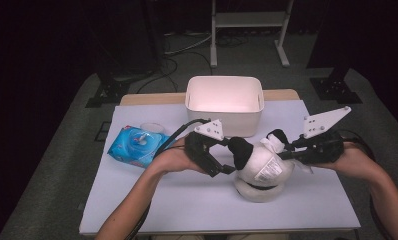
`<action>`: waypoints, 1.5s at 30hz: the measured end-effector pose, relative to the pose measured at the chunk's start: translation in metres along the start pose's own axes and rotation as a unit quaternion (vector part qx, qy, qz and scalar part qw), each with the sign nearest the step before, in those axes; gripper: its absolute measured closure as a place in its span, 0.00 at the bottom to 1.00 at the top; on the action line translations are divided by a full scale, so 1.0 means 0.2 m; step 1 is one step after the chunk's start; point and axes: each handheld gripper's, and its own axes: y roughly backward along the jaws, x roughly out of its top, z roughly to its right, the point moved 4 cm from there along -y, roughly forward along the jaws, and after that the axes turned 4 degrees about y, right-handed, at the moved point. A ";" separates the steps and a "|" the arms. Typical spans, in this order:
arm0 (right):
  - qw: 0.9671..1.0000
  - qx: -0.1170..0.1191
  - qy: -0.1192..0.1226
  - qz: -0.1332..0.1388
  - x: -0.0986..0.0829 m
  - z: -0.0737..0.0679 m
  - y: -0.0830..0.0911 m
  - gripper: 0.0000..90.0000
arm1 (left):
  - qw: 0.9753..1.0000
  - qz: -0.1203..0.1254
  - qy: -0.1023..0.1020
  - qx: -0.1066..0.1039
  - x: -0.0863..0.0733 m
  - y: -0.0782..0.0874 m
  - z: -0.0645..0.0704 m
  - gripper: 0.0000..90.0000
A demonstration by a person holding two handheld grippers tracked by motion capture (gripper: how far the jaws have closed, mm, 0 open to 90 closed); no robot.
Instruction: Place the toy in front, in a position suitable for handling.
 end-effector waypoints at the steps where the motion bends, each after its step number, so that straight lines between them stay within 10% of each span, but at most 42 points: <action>1: 1.000 -0.001 -0.001 0.000 0.00 0.00 0.00 0.87 | 1.000 0.000 0.002 -0.001 0.00 -0.01 0.00 0.13; 31: 1.000 0.001 -0.002 0.000 -0.01 0.00 0.00 0.86 | 0.998 0.005 0.033 -0.056 -0.04 -0.24 0.00 0.15; 45: 0.999 0.024 0.005 0.042 0.08 0.01 -0.02 0.86 | 0.998 0.017 0.048 -0.041 -0.01 -0.13 -0.02 0.17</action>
